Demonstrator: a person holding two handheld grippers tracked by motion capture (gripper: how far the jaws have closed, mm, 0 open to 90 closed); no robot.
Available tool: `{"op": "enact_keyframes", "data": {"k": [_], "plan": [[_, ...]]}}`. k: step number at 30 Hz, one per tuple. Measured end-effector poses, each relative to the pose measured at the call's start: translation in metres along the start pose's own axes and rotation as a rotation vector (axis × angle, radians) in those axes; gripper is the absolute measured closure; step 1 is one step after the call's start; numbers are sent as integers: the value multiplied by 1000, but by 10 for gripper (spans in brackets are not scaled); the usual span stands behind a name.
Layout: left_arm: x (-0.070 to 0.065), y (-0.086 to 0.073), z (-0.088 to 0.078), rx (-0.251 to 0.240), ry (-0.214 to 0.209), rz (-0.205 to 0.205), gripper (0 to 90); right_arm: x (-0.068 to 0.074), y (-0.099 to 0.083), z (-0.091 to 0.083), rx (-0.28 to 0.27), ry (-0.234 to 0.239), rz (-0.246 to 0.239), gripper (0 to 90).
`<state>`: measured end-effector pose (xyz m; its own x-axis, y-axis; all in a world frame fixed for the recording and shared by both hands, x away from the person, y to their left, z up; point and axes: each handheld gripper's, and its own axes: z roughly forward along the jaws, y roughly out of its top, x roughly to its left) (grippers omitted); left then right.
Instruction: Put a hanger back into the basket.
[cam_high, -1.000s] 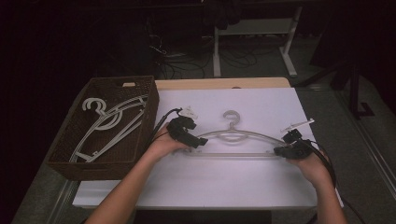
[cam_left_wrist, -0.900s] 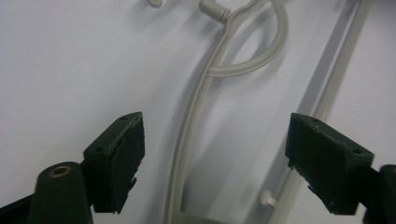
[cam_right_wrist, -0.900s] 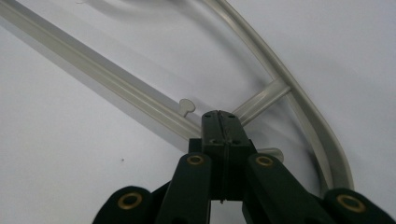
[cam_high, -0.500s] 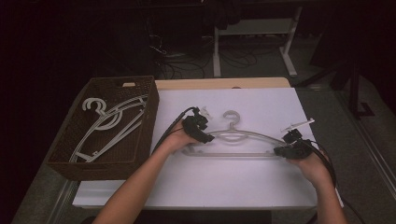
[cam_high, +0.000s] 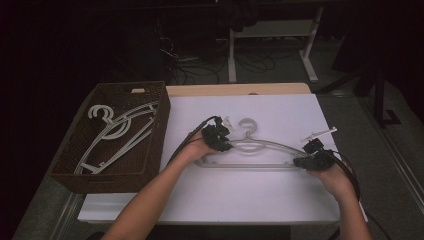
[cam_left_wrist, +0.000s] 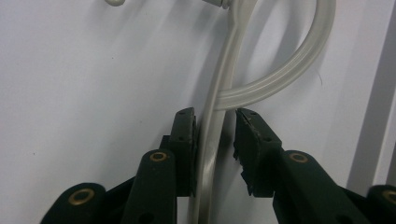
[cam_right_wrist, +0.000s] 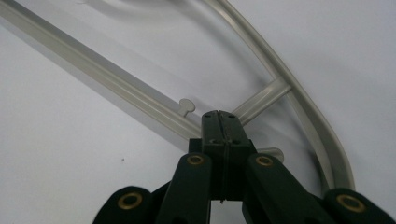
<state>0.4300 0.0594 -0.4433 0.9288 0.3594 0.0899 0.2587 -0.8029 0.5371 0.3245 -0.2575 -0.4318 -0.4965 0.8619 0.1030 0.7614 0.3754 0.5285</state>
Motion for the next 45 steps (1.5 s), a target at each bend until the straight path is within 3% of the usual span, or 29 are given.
{"op": "enact_keyframes", "data": {"k": [2,6,11,16,19,26,32,35,40,45], "plan": [[0,-1,0,-8,20,11,776,0,0,0,0,1,-1,896],[-3,-4,-1,-20,36,47,790,0,0,-1,0,-1,-6,895],[-8,-5,-6,-5,21,81,816,-1,0,-3,-17,4,-10,893],[-7,-9,-17,-31,24,39,826,1,2,-12,-66,35,-11,811],[-6,-8,-29,-56,53,10,827,6,4,-18,-99,67,-15,742],[-2,-2,-71,-116,115,-64,828,25,-2,-19,-152,110,-68,466],[2,2,-116,-175,153,-124,828,35,-6,-18,-224,141,-77,283],[4,2,-145,-211,174,-135,828,39,-6,-15,-239,140,-93,226],[12,-7,-185,-242,195,-145,828,43,-6,-7,-264,121,-116,121],[27,-30,-224,-262,241,-180,828,45,-6,-2,-283,118,-118,18]]}}
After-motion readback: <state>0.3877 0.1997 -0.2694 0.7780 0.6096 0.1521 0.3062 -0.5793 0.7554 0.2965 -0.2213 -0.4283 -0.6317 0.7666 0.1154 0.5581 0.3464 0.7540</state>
